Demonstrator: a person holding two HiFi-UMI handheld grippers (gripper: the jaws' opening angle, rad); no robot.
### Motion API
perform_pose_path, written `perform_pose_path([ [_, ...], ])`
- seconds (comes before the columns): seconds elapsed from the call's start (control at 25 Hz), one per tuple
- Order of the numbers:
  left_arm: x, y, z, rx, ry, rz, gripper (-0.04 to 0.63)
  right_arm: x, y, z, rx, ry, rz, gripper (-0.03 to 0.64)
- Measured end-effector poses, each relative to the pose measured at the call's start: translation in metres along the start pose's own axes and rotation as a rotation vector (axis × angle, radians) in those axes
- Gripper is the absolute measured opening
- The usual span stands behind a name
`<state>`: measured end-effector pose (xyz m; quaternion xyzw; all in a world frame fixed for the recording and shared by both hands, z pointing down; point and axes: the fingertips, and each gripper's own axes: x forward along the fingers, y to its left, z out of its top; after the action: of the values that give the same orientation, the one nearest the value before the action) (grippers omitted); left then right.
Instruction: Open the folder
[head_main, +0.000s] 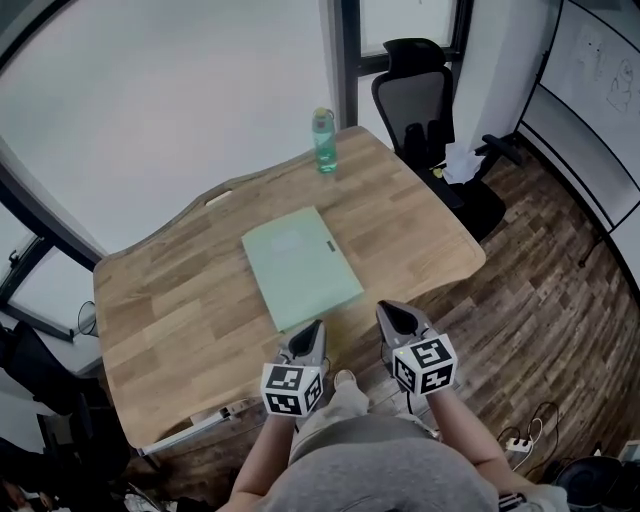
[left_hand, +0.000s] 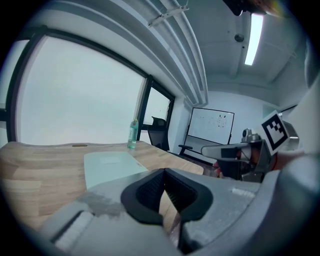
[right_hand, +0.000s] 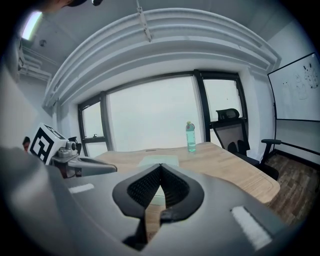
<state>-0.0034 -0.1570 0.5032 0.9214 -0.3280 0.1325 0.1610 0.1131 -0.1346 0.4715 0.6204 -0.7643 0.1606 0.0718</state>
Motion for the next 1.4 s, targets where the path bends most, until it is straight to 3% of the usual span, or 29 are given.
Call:
perform_pose_path([
  [0.32,0.028,0.044,0.002,-0.031,0.024,0.018,0.003,0.056,-0.015,0.004,-0.02,0.044,0.013,0.002],
  [0.68,0.053,0.079,-0.012,-0.015,0.115,0.017,0.02,0.106,-0.031,-0.009,-0.013,0.114,0.03,0.002],
  [0.8,0.059,0.085,-0.023,0.018,0.166,-0.003,0.092,0.121,-0.038,-0.018,-0.011,0.14,0.031,0.002],
  [1.08,0.064,0.1,-0.068,0.181,0.329,-0.012,0.325,0.154,-0.047,-0.046,-0.032,0.22,0.04,0.002],
  [1.24,0.061,0.104,-0.091,0.24,0.404,0.019,0.391,0.161,-0.054,-0.064,-0.03,0.276,0.042,0.002],
  [1.4,0.059,0.111,-0.101,0.29,0.411,0.077,0.436,0.167,-0.06,-0.079,-0.037,0.318,0.043,0.002],
])
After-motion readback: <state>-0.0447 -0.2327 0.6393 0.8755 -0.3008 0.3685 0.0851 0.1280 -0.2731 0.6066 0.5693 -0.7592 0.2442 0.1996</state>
